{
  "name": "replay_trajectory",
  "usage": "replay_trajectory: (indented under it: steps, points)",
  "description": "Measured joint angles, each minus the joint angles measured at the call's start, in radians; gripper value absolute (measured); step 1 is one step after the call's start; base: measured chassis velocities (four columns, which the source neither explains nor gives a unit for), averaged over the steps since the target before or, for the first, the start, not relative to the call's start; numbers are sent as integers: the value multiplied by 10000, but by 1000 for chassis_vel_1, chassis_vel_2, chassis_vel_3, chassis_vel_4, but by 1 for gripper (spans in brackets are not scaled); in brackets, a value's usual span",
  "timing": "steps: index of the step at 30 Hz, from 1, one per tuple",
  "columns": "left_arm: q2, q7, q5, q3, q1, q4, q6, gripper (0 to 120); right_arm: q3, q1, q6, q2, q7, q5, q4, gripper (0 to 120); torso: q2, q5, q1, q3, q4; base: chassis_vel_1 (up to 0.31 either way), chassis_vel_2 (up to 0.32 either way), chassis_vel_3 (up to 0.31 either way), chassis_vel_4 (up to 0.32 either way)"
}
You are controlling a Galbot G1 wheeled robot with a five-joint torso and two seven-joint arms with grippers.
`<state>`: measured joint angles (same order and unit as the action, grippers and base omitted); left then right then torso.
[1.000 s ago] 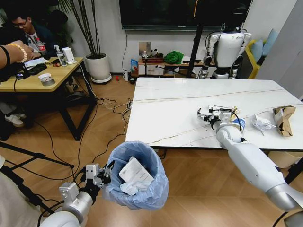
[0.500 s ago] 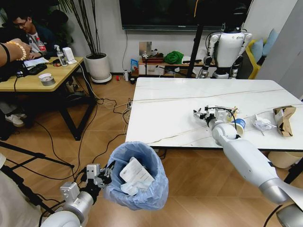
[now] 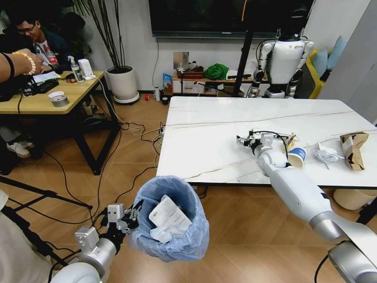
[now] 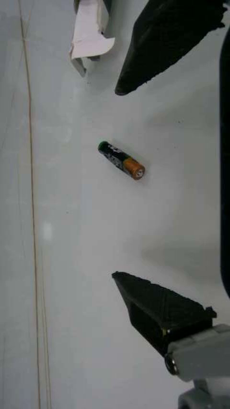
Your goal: Pick up the trash bin and place the trash from the table into it.
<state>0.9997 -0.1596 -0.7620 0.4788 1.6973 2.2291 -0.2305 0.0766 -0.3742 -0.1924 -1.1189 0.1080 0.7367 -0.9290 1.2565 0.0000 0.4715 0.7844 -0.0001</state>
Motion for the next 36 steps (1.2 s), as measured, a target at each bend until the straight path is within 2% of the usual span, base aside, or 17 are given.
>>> replay_trajectory:
  steps: [5,9,12,16,18,19,24,26,31,36]
  points:
    - [-2,0,-1,3,-13,-4,0,0,-24,28,26,-16,-63,17,134,96,0,0,0,0,-1,0,0,0,0]
    - [1,0,0,2,-20,-4,0,0,-44,66,45,-26,-110,96,227,89,0,-1,-1,0,0,0,0,0,0]
    - [2,1,-2,2,-29,-6,1,0,-49,69,41,-34,-132,247,269,75,0,0,-1,0,0,0,0,0,0]
    - [2,2,-3,3,-32,-7,0,0,-58,38,36,-35,-150,294,270,67,0,-2,-1,-1,1,0,0,0,0]
    - [0,3,-7,2,-33,-11,1,0,-90,-39,28,-22,-158,323,263,53,0,-1,-1,-1,0,0,0,0,0]
    - [0,3,-7,2,-33,-11,1,0,-90,-39,28,-22,-158,323,263,53,0,-1,-1,-1,0,0,0,0,0]
    - [-15,4,-25,5,-56,-13,4,0,-135,-122,28,68,-173,367,258,33,1,-3,-2,-2,0,0,0,0,0]
    - [-15,4,-28,6,-62,-15,5,0,-136,-125,28,82,-176,373,257,30,1,-3,-2,-2,-1,0,0,0,0]
    - [-7,4,-29,-15,-92,-32,6,0,-133,-123,4,147,-180,442,238,8,0,-1,-2,-2,-1,0,0,0,0]
    - [-6,4,-29,-17,-89,-34,8,0,-130,-150,1,148,-185,450,176,0,1,-1,-1,-1,0,0,0,0,0]
